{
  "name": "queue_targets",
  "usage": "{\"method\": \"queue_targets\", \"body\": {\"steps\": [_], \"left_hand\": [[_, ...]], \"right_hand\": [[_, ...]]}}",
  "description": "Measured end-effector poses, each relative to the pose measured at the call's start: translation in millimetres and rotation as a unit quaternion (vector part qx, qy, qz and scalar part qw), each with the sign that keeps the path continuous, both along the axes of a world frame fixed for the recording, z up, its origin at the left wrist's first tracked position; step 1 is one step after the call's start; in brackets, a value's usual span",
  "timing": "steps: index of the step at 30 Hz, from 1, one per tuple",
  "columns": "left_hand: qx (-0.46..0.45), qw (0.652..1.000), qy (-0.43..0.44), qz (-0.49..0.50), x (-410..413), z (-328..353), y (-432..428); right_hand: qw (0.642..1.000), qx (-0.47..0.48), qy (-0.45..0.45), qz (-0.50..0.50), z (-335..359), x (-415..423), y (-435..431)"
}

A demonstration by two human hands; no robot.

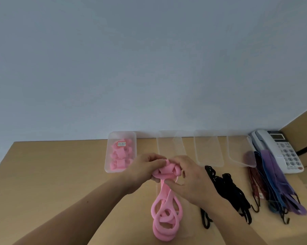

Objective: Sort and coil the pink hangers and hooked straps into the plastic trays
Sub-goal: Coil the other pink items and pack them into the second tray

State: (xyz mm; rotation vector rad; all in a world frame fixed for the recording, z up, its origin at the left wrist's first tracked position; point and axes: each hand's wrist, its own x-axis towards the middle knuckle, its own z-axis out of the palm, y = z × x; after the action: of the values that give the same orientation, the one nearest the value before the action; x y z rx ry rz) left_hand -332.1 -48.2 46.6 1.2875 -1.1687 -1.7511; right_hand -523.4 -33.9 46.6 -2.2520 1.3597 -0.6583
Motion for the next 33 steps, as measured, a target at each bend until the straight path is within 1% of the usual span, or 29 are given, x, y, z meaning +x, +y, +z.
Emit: {"method": "queue_targets", "body": {"steps": [3,5,8,10,11,13,16,18,20,22,26,29,31,33], "left_hand": [[0.024,0.999,0.017,0.012,-8.7,-6.7,-10.2],[0.032,0.999,0.013,0.023,-15.8,-12.2,-20.8],[0.023,0.998,-0.026,0.052,-25.4,-19.7,-41.1],[0.012,0.995,-0.064,0.074,-30.7,-24.8,-56.6],[0.004,0.992,-0.092,0.088,-33.3,-27.4,-65.0],[-0.031,0.975,-0.181,0.124,-37.4,-35.9,-83.8],[-0.085,0.916,-0.355,0.167,-38.2,-51.1,-110.0],[-0.077,0.894,-0.419,0.141,-37.0,-62.2,-123.8],[-0.054,0.885,-0.454,0.091,-38.6,-71.7,-130.7],[-0.038,0.883,-0.463,0.063,-41.4,-79.5,-133.3],[-0.026,0.896,-0.436,0.086,-43.7,-89.4,-134.3],[-0.027,0.901,-0.422,0.097,-44.9,-90.2,-133.5],[-0.025,0.903,-0.416,0.102,-45.1,-90.5,-132.3],[-0.026,0.905,-0.413,0.101,-44.6,-90.2,-132.0]], "right_hand": [[0.998,-0.052,0.03,-0.02,-9.8,-7.0,-10.8],[0.996,-0.076,0.045,-0.025,-16.5,-12.1,-24.5],[0.993,-0.097,0.051,-0.036,-29.2,-19.2,-50.2],[0.995,-0.076,0.042,-0.046,-36.5,-23.1,-69.7],[0.996,-0.06,0.039,-0.048,-39.8,-24.9,-80.1],[0.997,-0.048,0.035,-0.04,-47.6,-29.2,-101.6],[0.996,-0.068,0.051,-0.003,-60.0,-34.9,-134.1],[0.993,-0.092,0.074,0.026,-68.2,-37.6,-153.7],[0.991,-0.089,0.089,0.053,-75.2,-38.1,-169.4],[0.989,-0.076,0.099,0.082,-80.2,-37.2,-182.4],[0.978,-0.074,0.143,0.134,-85.5,-32.2,-199.4],[0.974,-0.06,0.173,0.136,-88.0,-28.7,-204.0],[0.964,-0.071,0.219,0.132,-90.3,-26.5,-204.2],[0.947,-0.088,0.283,0.124,-92.0,-22.8,-202.3]]}}
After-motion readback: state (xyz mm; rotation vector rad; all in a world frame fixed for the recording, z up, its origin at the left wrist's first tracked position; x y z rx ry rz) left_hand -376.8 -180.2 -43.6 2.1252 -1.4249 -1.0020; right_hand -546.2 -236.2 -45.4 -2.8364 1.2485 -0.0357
